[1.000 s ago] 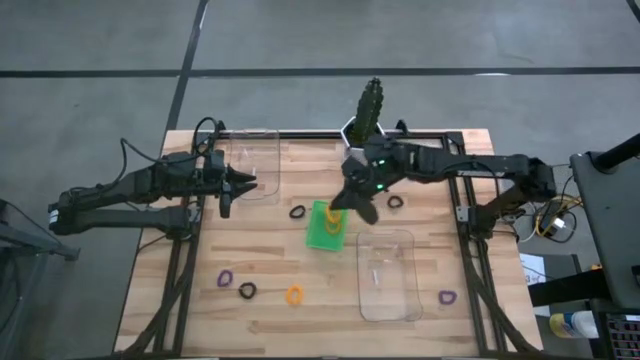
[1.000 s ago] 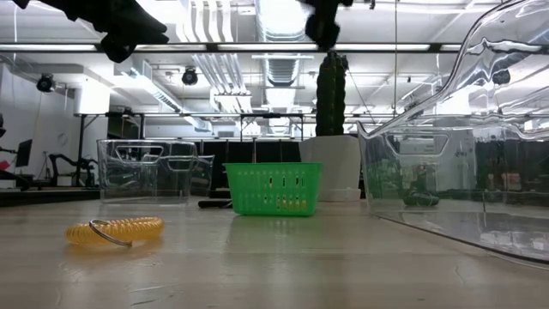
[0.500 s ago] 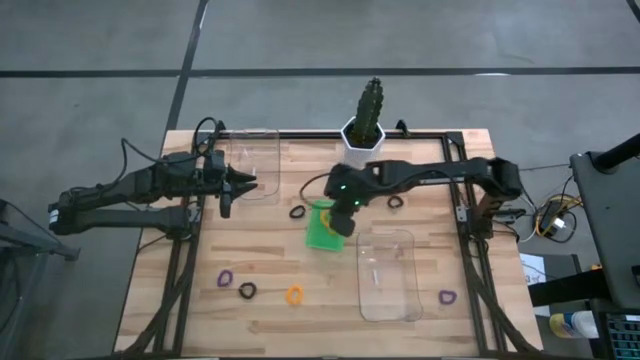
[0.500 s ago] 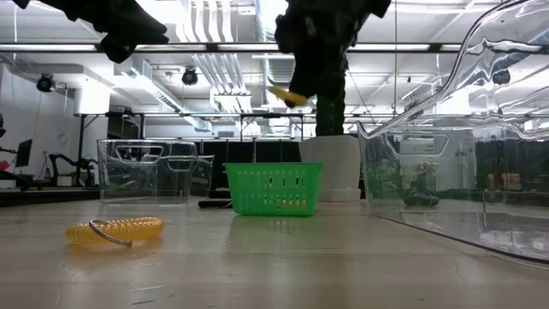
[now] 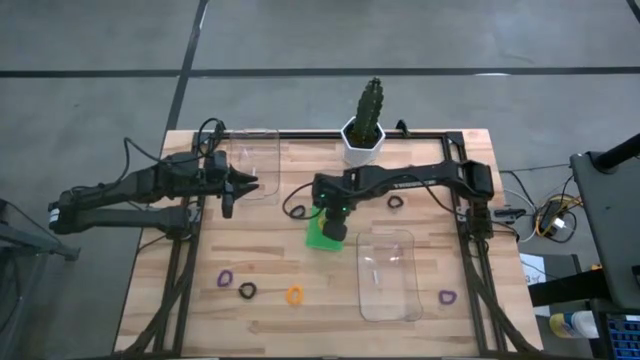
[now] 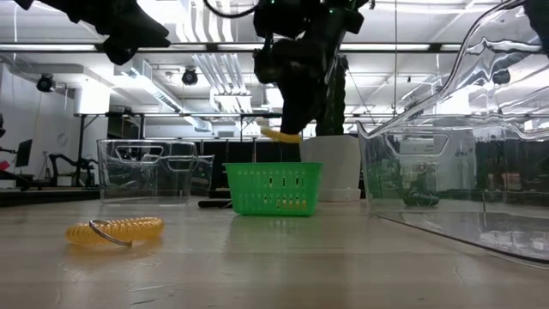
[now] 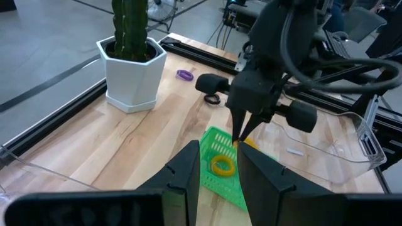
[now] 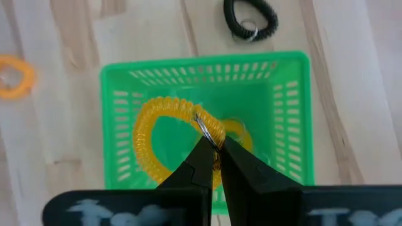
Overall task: Sort spring keychains
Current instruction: Put the top right yellow spring keychain into the green basket
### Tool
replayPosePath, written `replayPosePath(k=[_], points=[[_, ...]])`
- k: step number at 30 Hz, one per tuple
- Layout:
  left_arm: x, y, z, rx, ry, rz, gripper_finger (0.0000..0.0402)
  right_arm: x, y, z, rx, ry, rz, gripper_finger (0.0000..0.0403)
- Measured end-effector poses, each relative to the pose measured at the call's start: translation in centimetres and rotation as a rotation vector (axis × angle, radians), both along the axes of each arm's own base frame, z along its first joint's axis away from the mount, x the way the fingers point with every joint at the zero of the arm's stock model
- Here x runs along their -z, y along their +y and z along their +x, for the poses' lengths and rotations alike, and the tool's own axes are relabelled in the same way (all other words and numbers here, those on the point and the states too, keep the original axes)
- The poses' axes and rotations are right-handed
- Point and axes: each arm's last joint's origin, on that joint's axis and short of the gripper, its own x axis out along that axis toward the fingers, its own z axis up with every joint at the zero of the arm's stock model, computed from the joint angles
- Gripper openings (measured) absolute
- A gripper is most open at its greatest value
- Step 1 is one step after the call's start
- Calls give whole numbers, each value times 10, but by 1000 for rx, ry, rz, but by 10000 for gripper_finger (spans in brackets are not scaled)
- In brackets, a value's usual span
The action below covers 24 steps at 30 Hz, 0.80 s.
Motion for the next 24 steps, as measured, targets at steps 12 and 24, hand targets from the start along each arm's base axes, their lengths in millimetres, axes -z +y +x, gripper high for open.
replayPosePath(k=[12, 24], points=[[2, 1, 3, -1, 16, -3, 99, 20, 0, 3, -1, 74, 9, 15], [2, 1, 4, 0, 19, -4, 99, 20, 0, 3, -18, 74, 5, 91]])
